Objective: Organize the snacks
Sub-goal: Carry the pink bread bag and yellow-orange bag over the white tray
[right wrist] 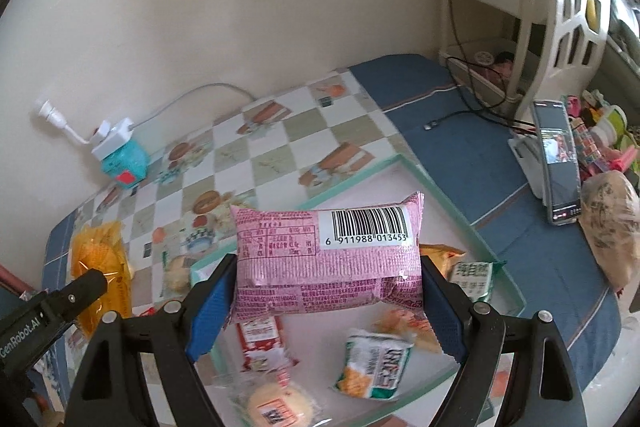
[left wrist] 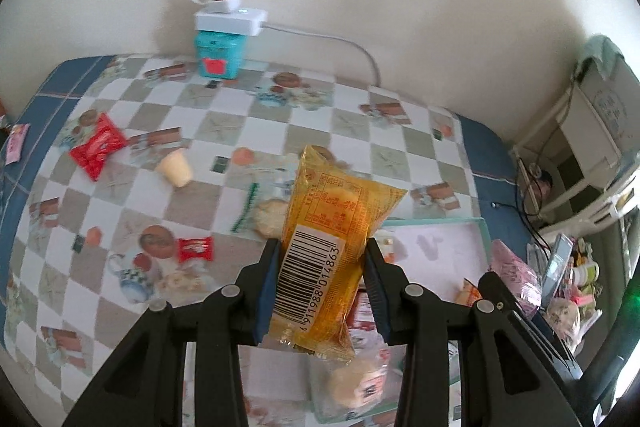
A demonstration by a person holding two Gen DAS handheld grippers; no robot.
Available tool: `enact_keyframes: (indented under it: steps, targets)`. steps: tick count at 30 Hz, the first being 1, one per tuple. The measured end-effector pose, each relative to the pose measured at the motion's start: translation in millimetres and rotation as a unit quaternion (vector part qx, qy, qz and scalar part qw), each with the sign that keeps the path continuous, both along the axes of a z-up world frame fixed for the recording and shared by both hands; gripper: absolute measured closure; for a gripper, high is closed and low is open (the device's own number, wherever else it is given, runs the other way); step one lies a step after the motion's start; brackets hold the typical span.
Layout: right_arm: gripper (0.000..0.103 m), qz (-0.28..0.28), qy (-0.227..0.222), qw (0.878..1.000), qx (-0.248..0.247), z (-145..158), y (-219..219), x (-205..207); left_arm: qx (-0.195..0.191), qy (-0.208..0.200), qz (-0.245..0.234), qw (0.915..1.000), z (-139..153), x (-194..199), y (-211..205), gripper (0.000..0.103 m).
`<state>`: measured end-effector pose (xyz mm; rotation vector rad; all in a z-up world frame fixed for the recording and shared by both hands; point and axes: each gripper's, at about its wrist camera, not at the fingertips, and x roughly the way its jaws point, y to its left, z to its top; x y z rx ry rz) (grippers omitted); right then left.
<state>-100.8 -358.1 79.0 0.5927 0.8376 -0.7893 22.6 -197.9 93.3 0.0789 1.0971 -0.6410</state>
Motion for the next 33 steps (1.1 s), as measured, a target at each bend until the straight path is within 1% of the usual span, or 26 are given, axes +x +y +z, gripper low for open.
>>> enact_keyframes:
  steps: [5, 11, 15, 21, 28, 33]
  targets:
    - [0.016, -0.018, 0.009, 1.000, 0.001, -6.8, -20.3, -10.5, -0.006, 0.003, -0.023, 0.9997, -9.8, -9.4, -25.0, 0.061]
    - [0.016, -0.041, 0.012, 0.999, 0.004, -17.1, -42.4, -20.7, -0.013, 0.015, -0.047, 0.9987, -25.0, -15.6, -50.1, 0.061]
    - [0.016, -0.050, 0.018, 0.999, 0.007, -27.8, -52.5, -21.8, -0.013, 0.013, -0.061, 0.9980, -32.4, -18.8, -63.3, 0.061]
    - [0.016, -0.049, 0.028, 0.998, 0.011, -44.7, -58.2, -16.9, -0.012, 0.019, -0.080, 0.9966, -47.6, -21.9, -80.9, 0.061]
    - [0.015, -0.044, 0.037, 0.998, 0.017, -62.3, -62.1, -10.6, -0.016, 0.023, -0.086, 0.9959, -60.0, -20.3, -89.7, 0.061]
    - [0.015, -0.047, 0.041, 0.998, 0.016, -66.1, -63.9, -11.7, -0.019, 0.025, -0.091, 0.9954, -62.7, -19.1, -91.1, 0.061]
